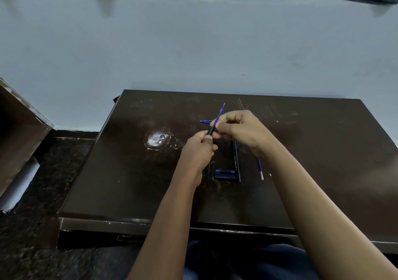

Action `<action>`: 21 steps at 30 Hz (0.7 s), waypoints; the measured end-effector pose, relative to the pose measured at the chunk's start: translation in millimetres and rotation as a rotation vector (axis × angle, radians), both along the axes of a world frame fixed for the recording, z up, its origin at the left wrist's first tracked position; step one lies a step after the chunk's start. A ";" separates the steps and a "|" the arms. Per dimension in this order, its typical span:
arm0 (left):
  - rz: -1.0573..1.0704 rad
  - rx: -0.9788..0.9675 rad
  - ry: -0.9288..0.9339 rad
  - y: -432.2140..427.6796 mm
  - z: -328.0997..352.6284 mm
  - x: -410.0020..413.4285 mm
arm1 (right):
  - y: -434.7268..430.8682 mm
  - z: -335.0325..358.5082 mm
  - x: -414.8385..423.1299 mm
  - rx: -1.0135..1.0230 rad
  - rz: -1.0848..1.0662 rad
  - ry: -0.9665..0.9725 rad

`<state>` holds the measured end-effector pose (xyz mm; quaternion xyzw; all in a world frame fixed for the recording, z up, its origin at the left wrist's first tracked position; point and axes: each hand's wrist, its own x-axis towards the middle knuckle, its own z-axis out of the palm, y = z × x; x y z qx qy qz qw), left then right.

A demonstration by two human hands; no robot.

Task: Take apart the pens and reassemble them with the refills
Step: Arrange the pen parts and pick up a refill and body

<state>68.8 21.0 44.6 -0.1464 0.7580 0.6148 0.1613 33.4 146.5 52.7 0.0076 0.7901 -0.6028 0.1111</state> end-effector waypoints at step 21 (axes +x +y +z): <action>0.016 -0.042 0.084 2.8 -1.1 2.9 | -19.1 -46.3 10.9 1.134 0.548 -0.307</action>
